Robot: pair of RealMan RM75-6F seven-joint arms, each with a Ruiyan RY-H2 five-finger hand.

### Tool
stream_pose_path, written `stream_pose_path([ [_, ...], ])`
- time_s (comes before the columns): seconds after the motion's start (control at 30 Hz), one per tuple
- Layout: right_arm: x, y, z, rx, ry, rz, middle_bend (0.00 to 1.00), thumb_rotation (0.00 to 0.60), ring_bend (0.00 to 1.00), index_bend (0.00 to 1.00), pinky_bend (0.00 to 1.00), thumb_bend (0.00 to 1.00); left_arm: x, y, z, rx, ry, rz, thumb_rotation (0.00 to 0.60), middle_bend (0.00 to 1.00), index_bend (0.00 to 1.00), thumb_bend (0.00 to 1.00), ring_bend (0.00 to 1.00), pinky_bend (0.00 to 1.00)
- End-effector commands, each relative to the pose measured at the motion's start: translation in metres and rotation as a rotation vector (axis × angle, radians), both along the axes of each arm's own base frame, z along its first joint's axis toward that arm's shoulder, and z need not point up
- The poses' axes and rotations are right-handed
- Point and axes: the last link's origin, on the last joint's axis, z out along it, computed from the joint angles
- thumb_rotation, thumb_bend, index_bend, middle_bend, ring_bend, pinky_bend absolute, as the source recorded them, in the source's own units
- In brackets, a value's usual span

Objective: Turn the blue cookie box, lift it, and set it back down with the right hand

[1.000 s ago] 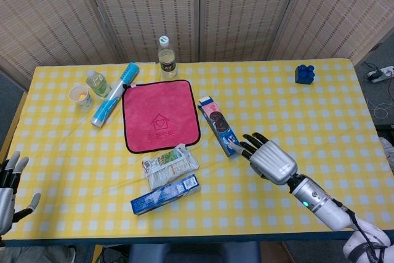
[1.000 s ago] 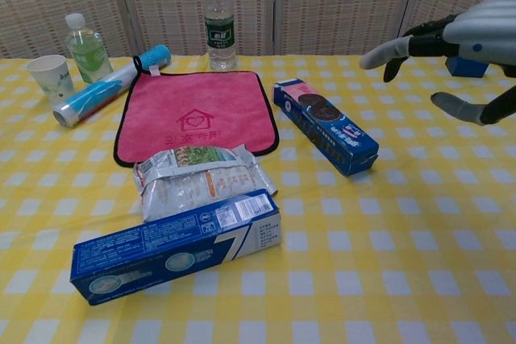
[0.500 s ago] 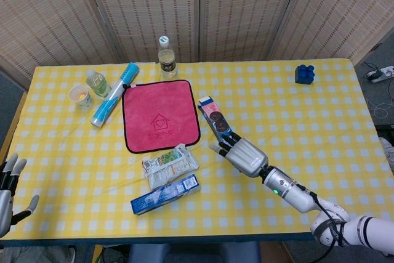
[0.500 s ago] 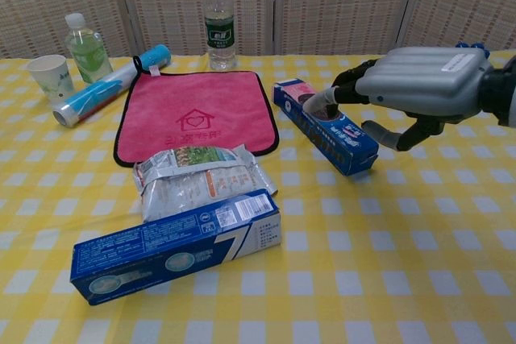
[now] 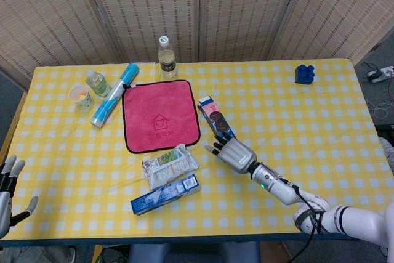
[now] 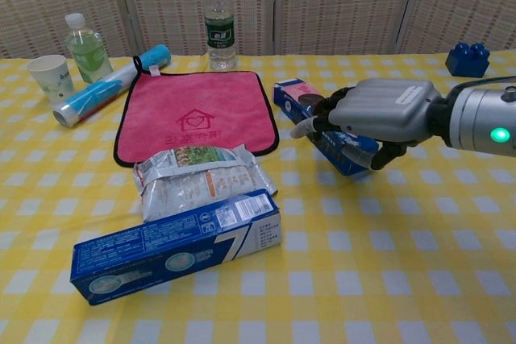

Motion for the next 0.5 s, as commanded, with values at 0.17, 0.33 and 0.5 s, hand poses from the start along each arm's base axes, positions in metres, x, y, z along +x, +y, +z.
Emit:
stream_pose_path([
  [0.17, -0.011, -0.005, -0.008, -0.009, 0.069, 0.003, 0.25, 0.6, 0.07, 0.1, 0.1, 0.65, -0.004, -0.002, -0.001, 0.0, -0.005, 0.012, 0.6, 0.0, 0.0, 0.32, 0.02, 0.01],
  [0.33, -0.029, -0.009, -0.002, -0.037, 0.129, -0.016, 0.29, 0.6, 0.07, 0.1, 0.09, 0.65, -0.006, -0.002, -0.002, -0.003, -0.007, 0.016, 0.6, 0.0, 0.0, 0.32, 0.02, 0.01],
  [0.5, -0.054, -0.016, 0.018, -0.088, 0.186, -0.064, 0.29, 0.6, 0.07, 0.1, 0.09, 0.65, -0.009, -0.001, -0.004, -0.008, -0.009, 0.025, 0.6, 0.0, 0.0, 0.32, 0.02, 0.01],
])
